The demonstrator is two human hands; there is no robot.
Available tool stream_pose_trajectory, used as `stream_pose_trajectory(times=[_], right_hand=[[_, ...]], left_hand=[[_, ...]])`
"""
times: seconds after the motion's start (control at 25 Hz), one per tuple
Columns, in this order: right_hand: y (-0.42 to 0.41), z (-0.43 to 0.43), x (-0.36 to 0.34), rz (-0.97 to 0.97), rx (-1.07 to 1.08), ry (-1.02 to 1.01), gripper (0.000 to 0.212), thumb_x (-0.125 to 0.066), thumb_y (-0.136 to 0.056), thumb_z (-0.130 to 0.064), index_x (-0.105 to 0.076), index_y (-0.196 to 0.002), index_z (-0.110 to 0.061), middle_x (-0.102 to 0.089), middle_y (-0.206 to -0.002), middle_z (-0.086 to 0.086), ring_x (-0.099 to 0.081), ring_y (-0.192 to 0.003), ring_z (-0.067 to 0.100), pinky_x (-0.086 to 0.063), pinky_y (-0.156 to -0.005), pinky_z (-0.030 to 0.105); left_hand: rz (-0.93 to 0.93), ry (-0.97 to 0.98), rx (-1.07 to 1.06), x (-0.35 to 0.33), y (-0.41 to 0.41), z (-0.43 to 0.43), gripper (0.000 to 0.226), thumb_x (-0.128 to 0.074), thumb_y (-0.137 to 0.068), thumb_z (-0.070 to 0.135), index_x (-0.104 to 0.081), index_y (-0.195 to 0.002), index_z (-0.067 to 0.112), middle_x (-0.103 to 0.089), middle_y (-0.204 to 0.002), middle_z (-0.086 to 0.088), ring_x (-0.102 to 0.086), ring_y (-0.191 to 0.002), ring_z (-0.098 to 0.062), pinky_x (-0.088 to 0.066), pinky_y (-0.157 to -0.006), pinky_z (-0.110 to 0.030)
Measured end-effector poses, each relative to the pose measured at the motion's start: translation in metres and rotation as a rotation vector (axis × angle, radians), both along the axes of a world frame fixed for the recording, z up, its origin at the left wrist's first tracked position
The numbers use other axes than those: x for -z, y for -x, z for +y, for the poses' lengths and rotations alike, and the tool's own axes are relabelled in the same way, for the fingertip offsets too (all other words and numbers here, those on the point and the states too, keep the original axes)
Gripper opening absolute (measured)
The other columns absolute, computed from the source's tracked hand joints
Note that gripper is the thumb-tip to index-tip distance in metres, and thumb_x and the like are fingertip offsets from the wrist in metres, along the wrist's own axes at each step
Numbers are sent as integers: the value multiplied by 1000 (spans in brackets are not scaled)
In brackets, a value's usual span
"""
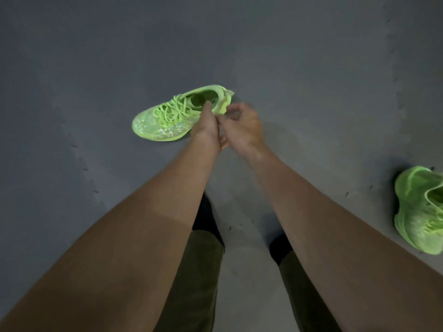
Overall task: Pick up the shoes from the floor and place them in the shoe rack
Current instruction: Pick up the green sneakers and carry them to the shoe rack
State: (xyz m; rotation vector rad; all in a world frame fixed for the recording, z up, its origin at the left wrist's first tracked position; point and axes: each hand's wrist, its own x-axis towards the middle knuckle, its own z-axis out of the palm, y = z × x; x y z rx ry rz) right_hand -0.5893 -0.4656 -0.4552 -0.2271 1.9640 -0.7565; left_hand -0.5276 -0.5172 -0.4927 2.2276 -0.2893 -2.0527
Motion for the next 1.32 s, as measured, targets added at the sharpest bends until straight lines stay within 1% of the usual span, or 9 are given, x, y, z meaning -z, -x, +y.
stream_pose_trajectory(times=[0.08, 0.2, 0.32, 0.44, 0.64, 0.72, 0.84, 1.0, 1.32], right_hand=[[9, -16, 24, 78, -31, 6, 44, -72, -71, -45, -62, -110, -27, -73, -103, -1, -70, -96, 20, -57, -89, 40], [28, -33, 45, 204, -225, -31, 64, -72, -77, -48, -53, -135, -26, -66, -127, -1, -61, -118, 21, -50, -100, 37], [38, -50, 54, 241, -388, 16, 69, -69, -84, -43, -45, -147, -29, -58, -143, -2, -52, -133, 20, -44, -108, 35], [33, -60, 62, 229, -561, 5, 56, -65, -88, -42, -50, -141, -34, -59, -140, -6, -52, -132, 19, -46, -105, 33], [25, -36, 53, 364, -627, -78, 44, -60, -88, -25, -51, -130, -21, -63, -126, 6, -59, -118, 31, -47, -90, 37], [29, -6, 42, 350, -554, -129, 49, -58, -84, -21, -53, -133, -27, -66, -125, 8, -60, -116, 35, -48, -91, 40], [31, 54, 23, 274, -319, -158, 49, -58, -81, -22, -58, -129, -31, -71, -115, 9, -64, -109, 36, -51, -88, 40], [35, 130, -8, 234, 70, -166, 42, -62, -80, -25, -59, -122, -27, -74, -107, 6, -68, -103, 32, -55, -87, 43], [126, 247, -24, 211, 577, -218, 39, -63, -84, -26, -61, -123, -28, -66, -91, -15, -70, -92, 15, -59, -86, 41]], left_hand=[[-15, -23, -78, 26, 11, -13, 58, -48, -84, 66, -69, -117, 23, -77, -113, -2, -76, -89, -27, -61, -69, -39], [-127, 10, -128, 52, 16, -23, 46, -47, -86, 53, -70, -108, 19, -80, -99, -11, -78, -82, -33, -60, -79, -53], [-282, 84, -48, 54, 10, -24, 33, -48, -88, 40, -67, -98, 14, -77, -98, -12, -76, -74, -32, -63, -70, -44], [-301, 141, -97, 60, 2, -22, 24, -56, -91, 27, -67, -102, 9, -75, -100, -15, -71, -65, -27, -64, -63, -37], [-303, 259, -151, 41, -5, 3, 32, -61, -88, 6, -63, -120, 0, -71, -111, -19, -69, -77, -25, -61, -56, -30], [-291, 335, -26, 32, -5, 18, 38, -67, -80, 12, -57, -116, 5, -68, -107, -12, -70, -82, -25, -65, -62, -36], [-415, 439, 479, 9, 4, 37, 38, -70, -72, 25, -56, -104, 12, -66, -93, 0, -70, -95, -29, -59, -85, -40], [-312, 649, 959, -34, 49, 77, 32, -70, -72, 29, -60, -101, 18, -73, -101, 6, -71, -93, -25, -56, -82, -35], [-81, 732, 1382, -44, 190, 184, 22, -72, -78, 23, -58, -95, 24, -73, -104, 11, -72, -86, -19, -56, -79, -34]])
